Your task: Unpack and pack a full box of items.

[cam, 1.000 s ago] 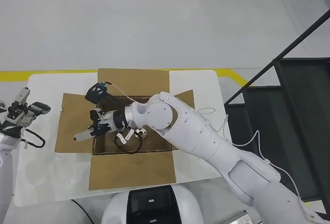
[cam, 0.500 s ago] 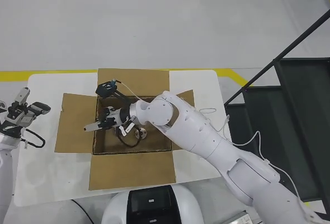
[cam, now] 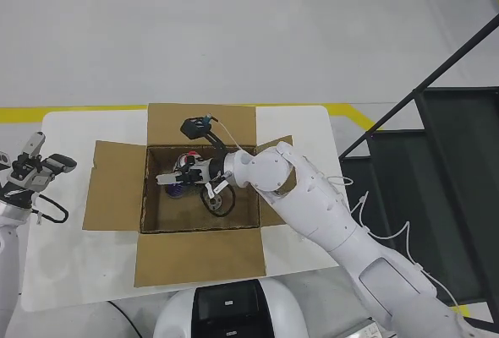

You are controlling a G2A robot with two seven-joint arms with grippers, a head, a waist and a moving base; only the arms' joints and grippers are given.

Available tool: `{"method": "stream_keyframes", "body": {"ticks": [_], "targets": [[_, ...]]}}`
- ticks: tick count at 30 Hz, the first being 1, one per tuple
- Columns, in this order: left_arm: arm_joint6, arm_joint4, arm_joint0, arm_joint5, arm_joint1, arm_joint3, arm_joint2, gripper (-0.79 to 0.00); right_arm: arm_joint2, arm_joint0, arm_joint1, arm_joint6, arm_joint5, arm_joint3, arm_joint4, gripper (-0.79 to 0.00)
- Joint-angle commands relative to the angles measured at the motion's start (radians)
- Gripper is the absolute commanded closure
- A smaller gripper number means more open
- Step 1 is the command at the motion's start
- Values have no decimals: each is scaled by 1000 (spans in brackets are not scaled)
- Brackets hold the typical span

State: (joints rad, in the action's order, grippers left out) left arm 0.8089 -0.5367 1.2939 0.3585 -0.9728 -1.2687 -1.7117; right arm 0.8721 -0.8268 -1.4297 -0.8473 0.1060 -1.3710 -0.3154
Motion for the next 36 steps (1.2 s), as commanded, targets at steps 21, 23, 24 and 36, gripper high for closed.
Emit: {"method": "stream_keyframes", "body": {"ticks": [21,23,24,36], "targets": [[0,0,0,0,0,0,0,-785,15,1,2,56,79,-29,34,-785],[0,0,0,0,0,0,0,-785,-4,25,-7,83,89,13,38,-785],[0,0,0,0,0,0,0,-785,-13,37,-12,97,93,38,45,-785],[0,0,0,0,0,0,0,-785,-94,141,-63,183,96,297,65,-785]]}}
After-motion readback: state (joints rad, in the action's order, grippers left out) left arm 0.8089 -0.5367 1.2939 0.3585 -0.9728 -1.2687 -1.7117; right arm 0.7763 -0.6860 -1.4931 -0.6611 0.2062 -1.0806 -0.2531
